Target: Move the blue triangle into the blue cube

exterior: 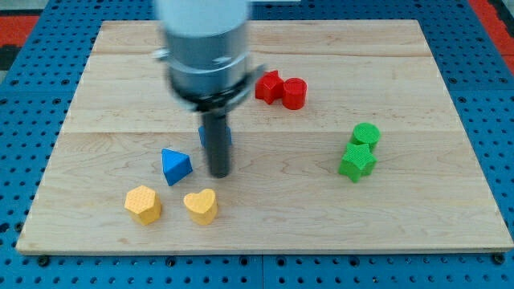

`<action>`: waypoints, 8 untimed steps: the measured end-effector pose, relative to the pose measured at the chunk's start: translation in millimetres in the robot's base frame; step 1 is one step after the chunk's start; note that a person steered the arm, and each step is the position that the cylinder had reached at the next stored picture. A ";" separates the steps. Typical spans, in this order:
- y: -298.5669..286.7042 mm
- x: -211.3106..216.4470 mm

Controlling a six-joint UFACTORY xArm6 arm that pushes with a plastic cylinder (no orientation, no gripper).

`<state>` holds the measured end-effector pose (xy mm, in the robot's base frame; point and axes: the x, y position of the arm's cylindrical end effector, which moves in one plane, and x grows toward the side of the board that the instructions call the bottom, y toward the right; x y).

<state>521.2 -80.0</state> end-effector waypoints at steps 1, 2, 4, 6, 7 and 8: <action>-30.0 14.2; -82.1 13.9; -78.7 1.2; -82.6 -16.4; -37.1 -37.2; -85.5 -33.0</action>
<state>488.2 -165.5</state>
